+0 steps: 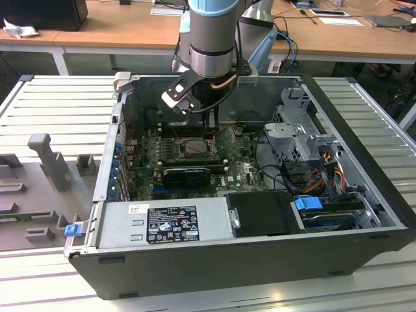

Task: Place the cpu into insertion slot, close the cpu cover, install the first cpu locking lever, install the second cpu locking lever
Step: 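Close the cpu cover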

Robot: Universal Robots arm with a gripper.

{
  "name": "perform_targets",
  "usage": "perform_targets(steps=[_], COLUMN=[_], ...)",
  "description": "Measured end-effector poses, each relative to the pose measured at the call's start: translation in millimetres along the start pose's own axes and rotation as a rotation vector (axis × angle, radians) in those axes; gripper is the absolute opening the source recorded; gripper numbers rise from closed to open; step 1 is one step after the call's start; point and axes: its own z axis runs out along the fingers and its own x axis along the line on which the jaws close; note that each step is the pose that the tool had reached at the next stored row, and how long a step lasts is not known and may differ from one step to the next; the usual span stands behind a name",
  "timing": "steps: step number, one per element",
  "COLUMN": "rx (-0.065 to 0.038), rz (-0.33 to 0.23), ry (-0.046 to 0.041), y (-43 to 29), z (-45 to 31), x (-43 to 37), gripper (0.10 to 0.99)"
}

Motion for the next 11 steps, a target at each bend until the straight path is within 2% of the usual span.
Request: perform_targets(steps=[6, 9, 11], rx=[0.001, 0.003, 0.003], rz=[0.0, 0.0, 0.0], ry=[0.0004, 0.0004, 0.0004], y=[0.8, 1.2, 1.4], z=[-1.1, -7.9, -9.7], x=[0.1, 0.4, 0.5], gripper=[0.106, 0.106, 0.106])
